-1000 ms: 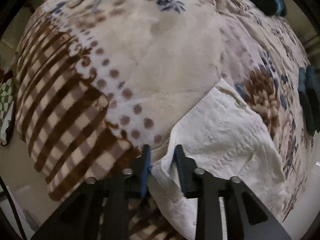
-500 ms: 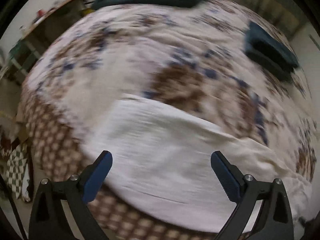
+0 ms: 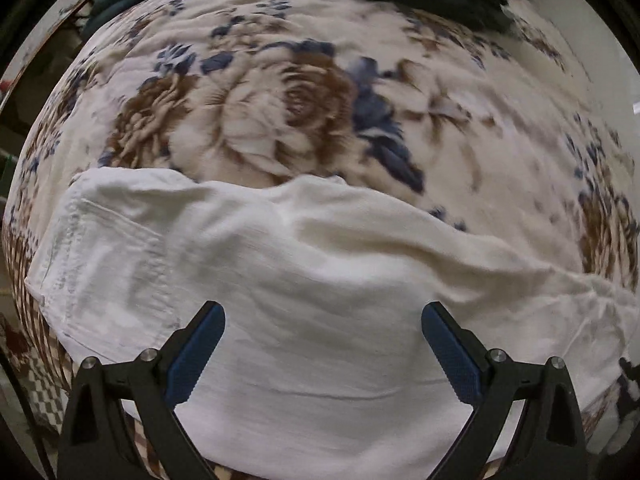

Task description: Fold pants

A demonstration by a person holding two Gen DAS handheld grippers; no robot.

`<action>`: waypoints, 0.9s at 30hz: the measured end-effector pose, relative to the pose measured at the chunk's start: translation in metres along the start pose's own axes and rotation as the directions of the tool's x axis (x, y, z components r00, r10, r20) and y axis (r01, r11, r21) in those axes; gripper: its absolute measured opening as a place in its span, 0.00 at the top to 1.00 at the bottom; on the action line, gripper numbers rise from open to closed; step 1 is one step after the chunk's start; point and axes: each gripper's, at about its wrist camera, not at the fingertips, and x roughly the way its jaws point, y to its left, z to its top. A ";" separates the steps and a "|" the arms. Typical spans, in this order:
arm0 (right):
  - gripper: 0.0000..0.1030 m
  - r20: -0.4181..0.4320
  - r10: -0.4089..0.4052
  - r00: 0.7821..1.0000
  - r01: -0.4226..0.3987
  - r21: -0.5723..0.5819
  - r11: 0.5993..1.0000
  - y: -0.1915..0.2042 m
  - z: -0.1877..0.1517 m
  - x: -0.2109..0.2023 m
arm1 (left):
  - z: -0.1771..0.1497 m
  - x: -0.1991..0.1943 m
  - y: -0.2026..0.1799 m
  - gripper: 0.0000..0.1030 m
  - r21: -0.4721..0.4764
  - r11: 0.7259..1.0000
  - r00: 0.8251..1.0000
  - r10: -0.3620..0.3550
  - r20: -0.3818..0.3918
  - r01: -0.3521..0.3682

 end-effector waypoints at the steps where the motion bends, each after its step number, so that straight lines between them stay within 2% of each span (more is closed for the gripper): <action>1: 0.93 0.022 -0.002 1.000 0.003 -0.023 1.000 0.003 -0.001 -0.008 | -0.001 -0.001 -0.003 0.02 0.007 1.000 1.000 0.005 0.000 -0.005; 4: 0.93 0.073 0.005 0.997 -0.002 -0.039 0.999 0.003 -0.005 -0.034 | -0.005 -0.003 -0.010 0.02 0.027 1.000 1.000 0.014 0.003 -0.014; 7: 0.93 0.076 -0.007 0.997 0.009 -0.016 1.000 -0.007 -0.004 -0.041 | -0.006 -0.002 -0.012 0.02 0.041 0.999 1.000 0.025 -0.002 -0.025; 11: 0.93 0.034 -0.047 0.998 0.047 0.011 0.999 -0.028 -0.001 -0.024 | -0.008 0.002 -0.010 0.02 0.034 0.999 0.999 0.038 -0.009 -0.038; 13: 0.93 -0.043 -0.048 0.998 0.048 -0.004 0.999 -0.032 0.003 -0.003 | -0.008 0.003 -0.008 0.02 0.023 0.999 0.999 0.039 -0.004 -0.039; 14: 0.91 -0.083 -0.075 0.994 0.074 -0.022 0.997 -0.033 0.006 0.006 | -0.008 0.003 -0.007 0.02 0.016 0.999 0.999 0.041 -0.001 -0.041; 17: 0.77 -0.100 -0.119 0.988 0.114 -0.061 0.992 -0.024 0.011 -0.003 | -0.008 0.000 -0.003 0.02 -0.003 0.999 0.999 0.036 0.010 -0.036; 19: 0.33 -0.034 -0.163 0.986 0.159 -0.107 0.981 -0.008 0.008 -0.026 | -0.008 -0.006 0.000 0.02 -0.017 1.000 1.000 0.023 0.018 -0.023; 21: 0.30 0.012 -0.140 0.990 0.140 -0.186 0.973 0.020 -0.005 -0.047 | -0.008 -0.014 0.006 0.02 -0.034 0.999 1.000 0.012 0.020 -0.011; 22: 0.30 0.001 -0.128 0.992 0.124 -0.256 0.959 0.040 -0.016 -0.051 | -0.008 -0.020 0.011 0.02 -0.048 0.999 1.000 0.015 0.025 -0.014; 24: 0.30 -0.088 -0.060 0.994 0.019 -0.412 0.911 0.091 -0.047 -0.049 | -0.010 -0.029 0.021 0.02 -0.069 0.997 0.999 0.020 0.030 -0.017; 25: 0.30 -0.182 -0.021 0.983 -0.074 -0.499 0.863 0.125 -0.069 -0.041 | -0.009 -0.033 0.029 0.02 -0.084 0.996 0.999 0.036 0.031 -0.034; 27: 0.30 -0.285 0.001 0.958 -0.179 -0.598 0.782 0.175 -0.103 -0.028 | -0.008 -0.040 0.047 0.02 -0.119 0.991 0.997 0.068 0.046 -0.062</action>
